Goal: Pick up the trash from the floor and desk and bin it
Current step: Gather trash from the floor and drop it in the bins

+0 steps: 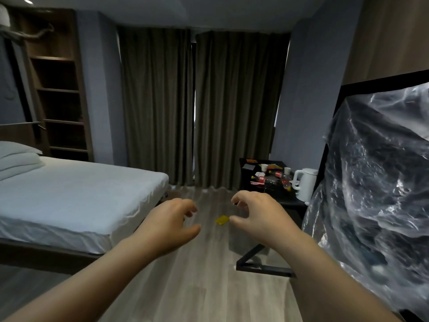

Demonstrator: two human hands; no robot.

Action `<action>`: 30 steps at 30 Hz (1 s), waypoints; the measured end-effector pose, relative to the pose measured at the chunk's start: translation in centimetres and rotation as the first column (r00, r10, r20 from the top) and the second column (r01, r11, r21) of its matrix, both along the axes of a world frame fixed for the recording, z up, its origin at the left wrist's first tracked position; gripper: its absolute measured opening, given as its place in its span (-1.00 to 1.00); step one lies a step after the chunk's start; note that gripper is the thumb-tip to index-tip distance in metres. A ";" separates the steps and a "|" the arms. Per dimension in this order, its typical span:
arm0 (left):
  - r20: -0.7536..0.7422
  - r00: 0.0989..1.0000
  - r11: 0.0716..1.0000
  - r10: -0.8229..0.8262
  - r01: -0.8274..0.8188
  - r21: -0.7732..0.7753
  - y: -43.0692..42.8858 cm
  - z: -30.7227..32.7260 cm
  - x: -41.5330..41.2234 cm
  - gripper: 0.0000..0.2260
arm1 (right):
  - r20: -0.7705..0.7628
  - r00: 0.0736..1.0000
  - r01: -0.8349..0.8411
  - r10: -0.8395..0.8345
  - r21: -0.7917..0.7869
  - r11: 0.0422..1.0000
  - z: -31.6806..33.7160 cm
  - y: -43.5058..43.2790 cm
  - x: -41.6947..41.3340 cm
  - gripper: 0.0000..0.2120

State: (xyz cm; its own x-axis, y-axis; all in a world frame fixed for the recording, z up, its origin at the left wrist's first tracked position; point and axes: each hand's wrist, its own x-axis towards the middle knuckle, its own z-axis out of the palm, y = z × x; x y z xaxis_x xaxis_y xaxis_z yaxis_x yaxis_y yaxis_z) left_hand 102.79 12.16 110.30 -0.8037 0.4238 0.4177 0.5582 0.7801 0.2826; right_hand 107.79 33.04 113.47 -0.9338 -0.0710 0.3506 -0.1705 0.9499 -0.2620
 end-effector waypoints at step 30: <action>0.176 0.982 0.994 0.066 -0.049 -0.099 12.0 -5.4 -52.0 -0.65 | 0.184 0.983 -0.006 0.001 0.030 1.000 -6.8 14.2 -53.5 -0.61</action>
